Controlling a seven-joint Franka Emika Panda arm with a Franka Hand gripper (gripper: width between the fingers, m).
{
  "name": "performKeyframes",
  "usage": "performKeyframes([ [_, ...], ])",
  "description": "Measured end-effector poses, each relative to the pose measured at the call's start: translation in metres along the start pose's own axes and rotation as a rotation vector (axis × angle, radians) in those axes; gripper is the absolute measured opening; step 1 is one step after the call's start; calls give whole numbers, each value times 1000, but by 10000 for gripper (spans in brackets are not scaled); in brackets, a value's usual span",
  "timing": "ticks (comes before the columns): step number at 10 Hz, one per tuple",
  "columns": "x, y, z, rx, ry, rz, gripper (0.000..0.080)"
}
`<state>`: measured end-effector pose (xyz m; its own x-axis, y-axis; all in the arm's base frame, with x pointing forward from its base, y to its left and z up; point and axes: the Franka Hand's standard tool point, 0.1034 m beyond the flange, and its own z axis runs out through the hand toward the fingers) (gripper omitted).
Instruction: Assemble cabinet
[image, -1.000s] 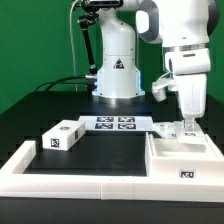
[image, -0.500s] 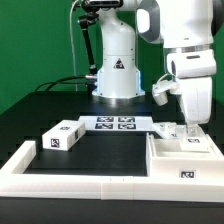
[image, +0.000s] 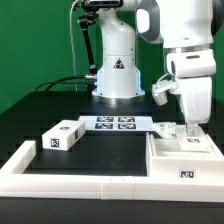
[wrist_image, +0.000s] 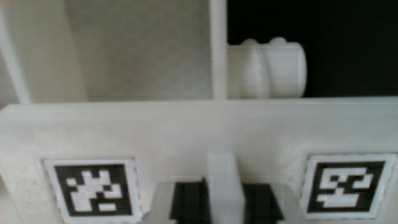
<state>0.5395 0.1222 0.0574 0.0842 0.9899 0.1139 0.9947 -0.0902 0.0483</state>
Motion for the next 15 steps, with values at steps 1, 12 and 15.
performKeyframes([
  [1, 0, 9, 0, -3, 2, 0, 69],
  [12, -1, 52, 2, 18, 1, 17, 141],
  [15, -1, 50, -9, 6, -6, 11, 459],
])
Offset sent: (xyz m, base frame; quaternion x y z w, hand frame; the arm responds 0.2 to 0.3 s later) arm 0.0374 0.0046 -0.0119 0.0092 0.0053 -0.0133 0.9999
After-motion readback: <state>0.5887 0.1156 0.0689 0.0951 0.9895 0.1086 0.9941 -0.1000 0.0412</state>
